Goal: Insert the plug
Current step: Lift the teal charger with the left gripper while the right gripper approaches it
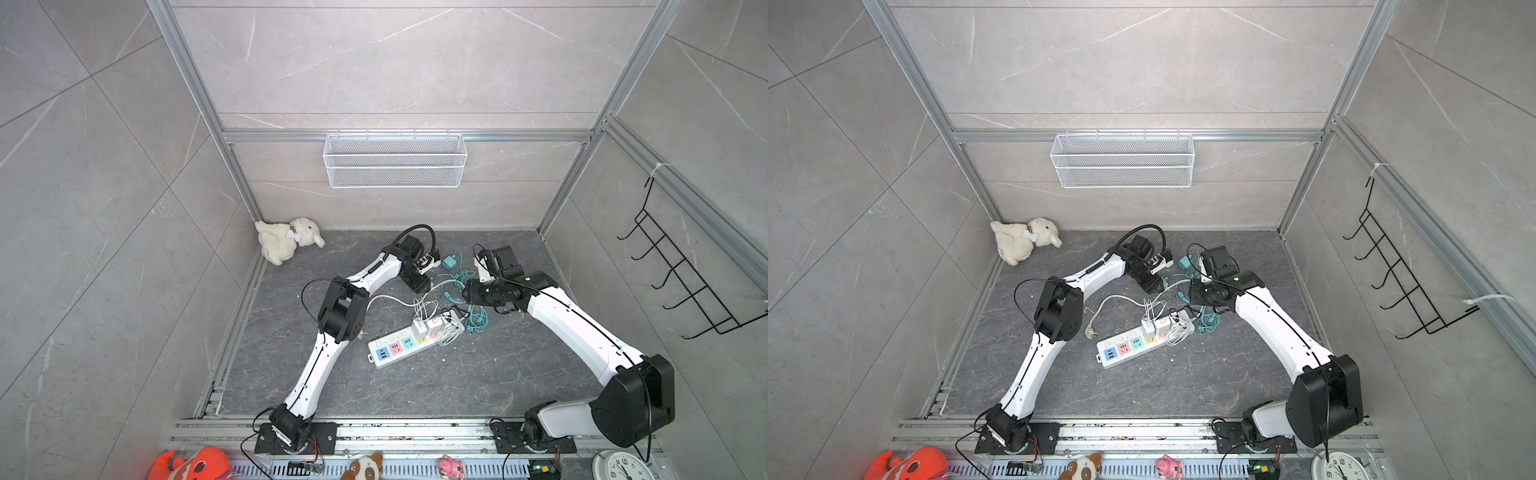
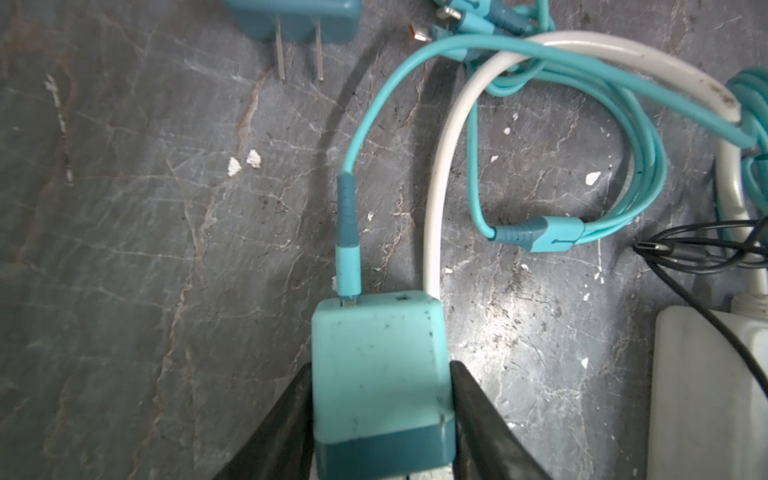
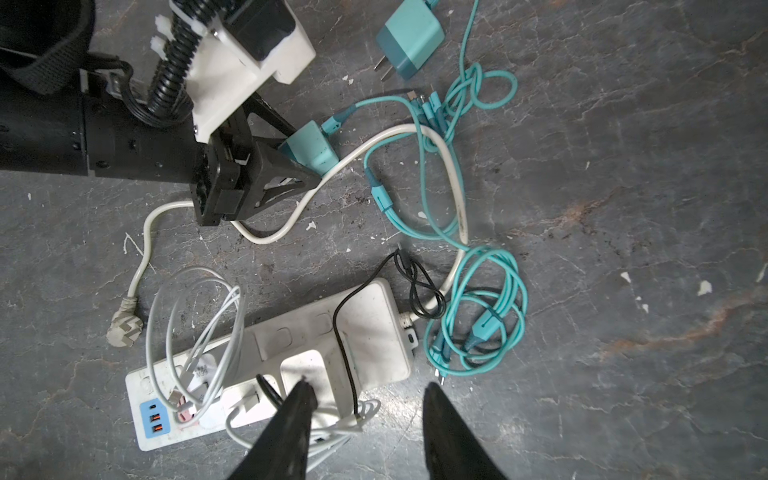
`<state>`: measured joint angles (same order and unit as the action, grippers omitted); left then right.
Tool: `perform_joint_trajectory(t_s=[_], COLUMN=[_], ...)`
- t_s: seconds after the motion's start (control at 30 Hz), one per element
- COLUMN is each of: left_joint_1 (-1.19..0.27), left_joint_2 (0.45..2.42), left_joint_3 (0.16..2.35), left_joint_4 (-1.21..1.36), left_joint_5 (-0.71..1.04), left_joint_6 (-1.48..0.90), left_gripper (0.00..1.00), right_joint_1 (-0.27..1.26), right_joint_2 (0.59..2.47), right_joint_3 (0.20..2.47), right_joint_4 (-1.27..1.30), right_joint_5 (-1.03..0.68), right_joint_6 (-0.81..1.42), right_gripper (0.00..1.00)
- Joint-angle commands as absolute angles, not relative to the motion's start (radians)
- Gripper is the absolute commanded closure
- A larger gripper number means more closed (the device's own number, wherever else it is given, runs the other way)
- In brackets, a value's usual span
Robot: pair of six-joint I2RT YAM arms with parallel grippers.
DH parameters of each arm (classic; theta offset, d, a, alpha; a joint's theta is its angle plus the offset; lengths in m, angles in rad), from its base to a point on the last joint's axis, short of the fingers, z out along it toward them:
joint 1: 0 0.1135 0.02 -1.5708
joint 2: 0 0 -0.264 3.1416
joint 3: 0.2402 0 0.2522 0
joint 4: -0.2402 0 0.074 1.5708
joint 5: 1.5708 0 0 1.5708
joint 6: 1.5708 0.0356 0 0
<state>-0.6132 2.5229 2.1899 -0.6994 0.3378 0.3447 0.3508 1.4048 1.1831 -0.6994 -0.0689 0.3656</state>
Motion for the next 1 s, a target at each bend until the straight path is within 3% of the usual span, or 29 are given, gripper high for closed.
perform_joint_trajectory(t_s=[0.0, 0.43, 0.7, 0.97], left_joint_1=[-0.615, -0.624, -0.704, -0.815], left_joint_2=[2.465, 2.153, 1.962, 1.865], left_joint_3=[2.147, 1.903, 1.663, 1.509], left_joint_4=[-0.741, -0.264, 0.1, 0.226], left_joint_5=[0.319, 0.326, 0.395, 0.397], left_joint_6=[0.36, 0.288, 0.222, 0.195], left_gripper=[0.56, 0.62, 0.63, 0.63], right_joint_1=[0.347, 0.347, 0.347, 0.347], right_joint_2=[1.379, 1.321, 1.2, 1.09], right_joint_3=[1.172, 1.172, 1.126, 1.043], right_joint_4=[-0.687, -0.666, -0.611, -0.575], right_joint_5=[-0.077, -0.075, -0.182, -0.221], right_joint_6=[0.386, 0.464, 0.519, 0.562], right_gripper=[0.53, 0.52, 0.53, 0.55])
